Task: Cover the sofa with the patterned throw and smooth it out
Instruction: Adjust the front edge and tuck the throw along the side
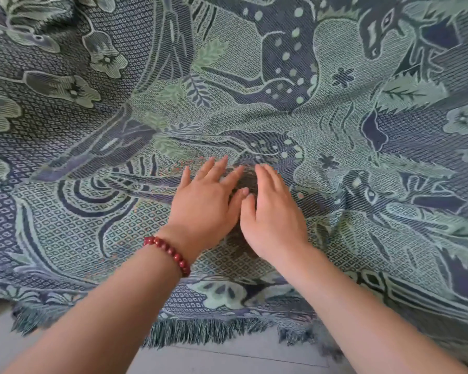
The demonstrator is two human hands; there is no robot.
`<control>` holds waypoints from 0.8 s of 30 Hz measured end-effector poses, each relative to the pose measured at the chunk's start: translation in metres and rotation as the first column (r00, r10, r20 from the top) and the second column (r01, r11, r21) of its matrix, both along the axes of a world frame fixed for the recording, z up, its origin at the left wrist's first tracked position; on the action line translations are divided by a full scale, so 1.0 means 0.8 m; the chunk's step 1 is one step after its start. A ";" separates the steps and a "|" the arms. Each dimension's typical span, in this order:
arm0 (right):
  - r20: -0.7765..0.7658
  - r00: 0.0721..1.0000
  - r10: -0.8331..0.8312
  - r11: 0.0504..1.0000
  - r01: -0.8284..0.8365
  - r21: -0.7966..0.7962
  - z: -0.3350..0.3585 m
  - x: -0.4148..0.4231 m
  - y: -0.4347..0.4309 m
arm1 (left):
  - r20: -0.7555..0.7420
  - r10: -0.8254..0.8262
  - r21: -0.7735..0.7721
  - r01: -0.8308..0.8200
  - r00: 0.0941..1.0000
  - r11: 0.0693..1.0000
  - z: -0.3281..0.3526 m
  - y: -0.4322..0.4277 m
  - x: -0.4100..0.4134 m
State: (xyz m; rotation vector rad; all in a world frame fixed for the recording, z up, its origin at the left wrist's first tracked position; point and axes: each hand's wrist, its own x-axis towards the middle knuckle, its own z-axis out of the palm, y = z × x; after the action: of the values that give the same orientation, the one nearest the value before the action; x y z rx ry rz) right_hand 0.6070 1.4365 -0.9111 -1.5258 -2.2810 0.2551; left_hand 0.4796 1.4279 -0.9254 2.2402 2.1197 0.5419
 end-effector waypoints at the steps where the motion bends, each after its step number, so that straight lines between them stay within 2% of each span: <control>1: -0.007 1.000 -0.010 1.000 0.010 -0.014 0.000 0.010 0.004 | -0.006 -0.021 0.001 0.021 1.000 1.000 0.000 0.002 0.010; 7: 0.015 1.000 -0.008 1.000 0.008 -0.012 0.023 0.140 0.034 | -0.030 -0.123 -0.028 0.122 0.992 0.992 0.005 0.031 0.132; 10: 0.039 0.997 -0.063 0.998 0.063 0.001 0.025 0.215 0.054 | -0.066 -0.160 -0.010 0.160 0.985 0.987 0.009 0.043 0.194; 13: 0.105 0.992 -0.069 0.995 0.076 -0.058 0.015 0.281 0.077 | -0.080 -0.212 -0.039 0.209 0.974 0.977 0.009 0.060 0.264; 17: 0.147 0.988 0.052 0.997 -0.043 -0.062 -0.002 0.322 0.111 | -0.110 -0.138 -0.066 0.131 0.984 0.989 -0.015 0.084 0.322; 24: 0.097 0.982 0.160 0.984 -0.150 -0.098 -0.023 0.332 0.129 | -0.055 0.035 -0.116 -0.041 0.998 0.992 -0.030 0.080 0.329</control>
State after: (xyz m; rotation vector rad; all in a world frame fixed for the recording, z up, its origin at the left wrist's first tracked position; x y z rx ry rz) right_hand 0.8722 1.5395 -0.9292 -1.4366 -2.5073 0.3329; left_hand 0.7428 1.4921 -0.9491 2.1797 2.1620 0.3526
